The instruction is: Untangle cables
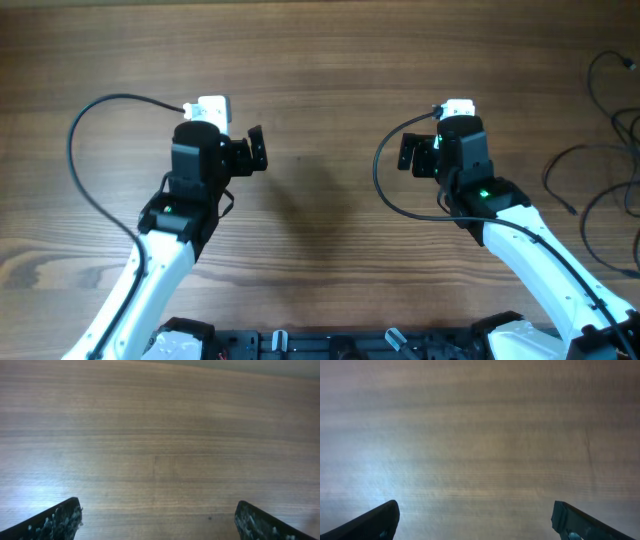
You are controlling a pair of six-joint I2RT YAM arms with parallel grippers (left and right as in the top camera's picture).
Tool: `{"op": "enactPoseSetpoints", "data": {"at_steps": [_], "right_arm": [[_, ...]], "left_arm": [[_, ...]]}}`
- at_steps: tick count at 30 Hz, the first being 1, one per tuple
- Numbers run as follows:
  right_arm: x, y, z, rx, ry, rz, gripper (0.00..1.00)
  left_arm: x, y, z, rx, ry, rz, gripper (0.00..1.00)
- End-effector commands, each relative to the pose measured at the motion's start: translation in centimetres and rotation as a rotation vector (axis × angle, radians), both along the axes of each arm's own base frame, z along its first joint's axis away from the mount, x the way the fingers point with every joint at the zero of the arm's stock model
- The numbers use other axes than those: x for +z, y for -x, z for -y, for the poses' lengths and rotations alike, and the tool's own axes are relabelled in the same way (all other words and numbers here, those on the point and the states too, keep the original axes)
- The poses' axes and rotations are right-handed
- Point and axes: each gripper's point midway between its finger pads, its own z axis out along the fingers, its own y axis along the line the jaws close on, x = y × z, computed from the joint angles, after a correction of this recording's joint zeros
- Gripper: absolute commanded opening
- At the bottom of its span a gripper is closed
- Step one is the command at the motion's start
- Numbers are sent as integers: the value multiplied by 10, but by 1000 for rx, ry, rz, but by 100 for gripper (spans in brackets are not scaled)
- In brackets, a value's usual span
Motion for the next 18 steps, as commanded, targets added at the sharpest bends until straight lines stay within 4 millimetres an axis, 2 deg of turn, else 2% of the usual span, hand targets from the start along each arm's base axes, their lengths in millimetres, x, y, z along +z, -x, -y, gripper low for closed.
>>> {"op": "enactPoseSetpoints", "data": {"at_steps": [1,18], "right_arm": [[7,-5,-5,20,-19,34,100],[20,-15,-6,24,-15,102,100]], "left_arm": [[-14,-8,17,-97,-10,-9,100],[-14,-10,18,-98,1,-7,100]]}}
